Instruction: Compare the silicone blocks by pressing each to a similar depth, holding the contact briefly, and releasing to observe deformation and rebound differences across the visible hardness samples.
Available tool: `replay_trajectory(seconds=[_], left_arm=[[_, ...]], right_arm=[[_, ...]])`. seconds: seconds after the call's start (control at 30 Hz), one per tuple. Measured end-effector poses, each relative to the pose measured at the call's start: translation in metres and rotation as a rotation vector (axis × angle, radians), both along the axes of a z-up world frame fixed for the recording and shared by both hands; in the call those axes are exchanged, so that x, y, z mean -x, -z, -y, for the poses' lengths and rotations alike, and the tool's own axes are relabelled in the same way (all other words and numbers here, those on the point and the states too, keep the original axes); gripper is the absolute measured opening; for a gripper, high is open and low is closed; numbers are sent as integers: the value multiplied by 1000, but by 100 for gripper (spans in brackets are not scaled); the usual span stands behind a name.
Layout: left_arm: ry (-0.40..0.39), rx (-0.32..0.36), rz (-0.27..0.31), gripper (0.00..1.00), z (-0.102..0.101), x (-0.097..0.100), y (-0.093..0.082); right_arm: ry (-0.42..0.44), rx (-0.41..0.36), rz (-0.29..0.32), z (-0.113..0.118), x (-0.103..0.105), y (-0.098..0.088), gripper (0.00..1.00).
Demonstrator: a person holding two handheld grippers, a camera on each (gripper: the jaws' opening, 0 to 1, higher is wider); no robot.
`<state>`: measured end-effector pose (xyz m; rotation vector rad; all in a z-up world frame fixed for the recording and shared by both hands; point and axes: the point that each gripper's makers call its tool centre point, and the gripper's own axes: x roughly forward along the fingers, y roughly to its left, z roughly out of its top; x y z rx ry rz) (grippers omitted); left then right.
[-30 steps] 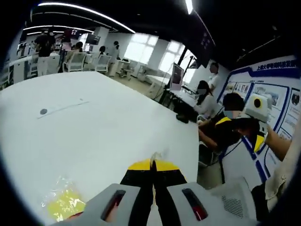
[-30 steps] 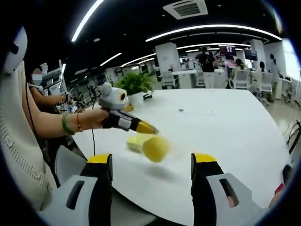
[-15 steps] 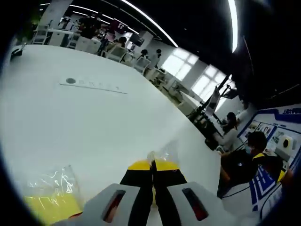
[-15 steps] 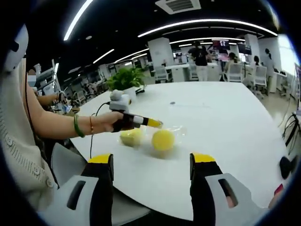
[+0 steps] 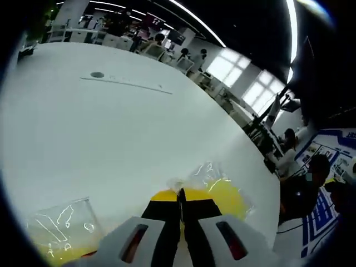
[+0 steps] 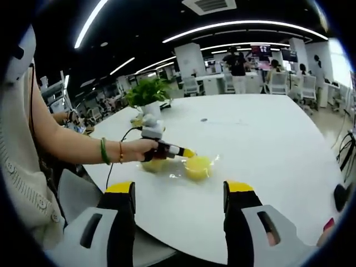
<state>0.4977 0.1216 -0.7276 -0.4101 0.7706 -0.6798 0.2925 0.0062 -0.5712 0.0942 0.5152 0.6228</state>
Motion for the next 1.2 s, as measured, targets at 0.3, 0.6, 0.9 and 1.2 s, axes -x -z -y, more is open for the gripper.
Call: replay_trajectory(seconds=[0.3, 0.6, 0.9, 1.2], left_arm=[[-17, 52, -4, 0, 1, 0, 1], [12, -114, 112, 15, -17, 0, -7], [8, -157, 179, 21, -37, 12, -28], [2, -147, 219, 27, -54, 32, -57]], right_arm=[[-2, -5, -10, -1, -1, 4, 57], [-27, 13, -14, -8, -3, 6, 56], [-26, 16, -57, -13, 1, 10, 61], [-40, -11, -40, -29, 6, 0, 67]])
